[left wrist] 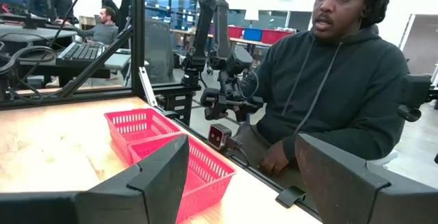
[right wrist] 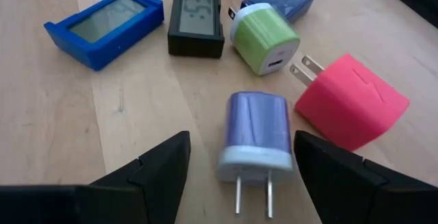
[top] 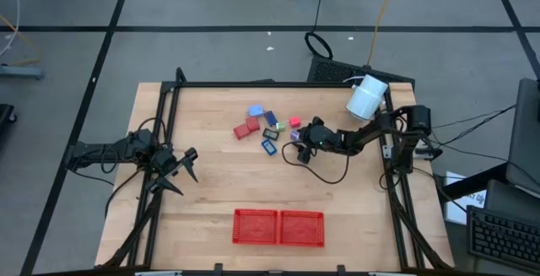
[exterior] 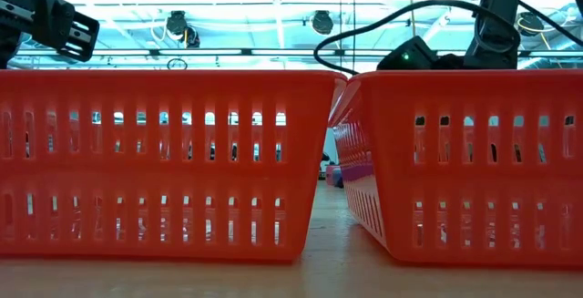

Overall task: Pick & Place Office items
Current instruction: Put the blue charger adapter into the right red bin

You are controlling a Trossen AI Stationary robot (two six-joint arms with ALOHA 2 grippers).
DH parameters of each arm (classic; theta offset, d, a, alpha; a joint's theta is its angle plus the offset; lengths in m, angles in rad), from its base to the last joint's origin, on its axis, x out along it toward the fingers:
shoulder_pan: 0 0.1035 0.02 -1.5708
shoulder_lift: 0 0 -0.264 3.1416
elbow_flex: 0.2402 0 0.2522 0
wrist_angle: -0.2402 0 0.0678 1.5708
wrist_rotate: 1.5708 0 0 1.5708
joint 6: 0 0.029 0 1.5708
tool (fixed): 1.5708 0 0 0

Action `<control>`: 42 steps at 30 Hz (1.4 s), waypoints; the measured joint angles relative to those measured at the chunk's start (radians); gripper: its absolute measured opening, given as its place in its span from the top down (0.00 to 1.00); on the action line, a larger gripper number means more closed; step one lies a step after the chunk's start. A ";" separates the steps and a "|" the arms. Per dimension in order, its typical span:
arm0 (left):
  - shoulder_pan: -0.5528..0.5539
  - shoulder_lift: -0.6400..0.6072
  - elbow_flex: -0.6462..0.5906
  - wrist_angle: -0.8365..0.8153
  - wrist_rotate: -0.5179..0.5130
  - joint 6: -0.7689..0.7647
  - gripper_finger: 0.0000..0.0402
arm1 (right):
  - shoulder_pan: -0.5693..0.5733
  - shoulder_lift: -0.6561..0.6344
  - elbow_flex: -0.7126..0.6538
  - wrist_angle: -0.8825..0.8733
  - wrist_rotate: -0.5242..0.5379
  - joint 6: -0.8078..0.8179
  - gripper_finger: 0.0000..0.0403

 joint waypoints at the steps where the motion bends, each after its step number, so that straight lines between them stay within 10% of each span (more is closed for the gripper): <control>1: 0.000 0.000 0.000 0.000 0.000 0.000 0.33 | 0.000 0.000 0.000 0.000 0.000 0.000 0.37; 42: 0.000 0.000 0.000 0.000 0.000 0.000 0.33 | -0.019 -0.008 0.000 -0.008 -0.003 0.049 0.37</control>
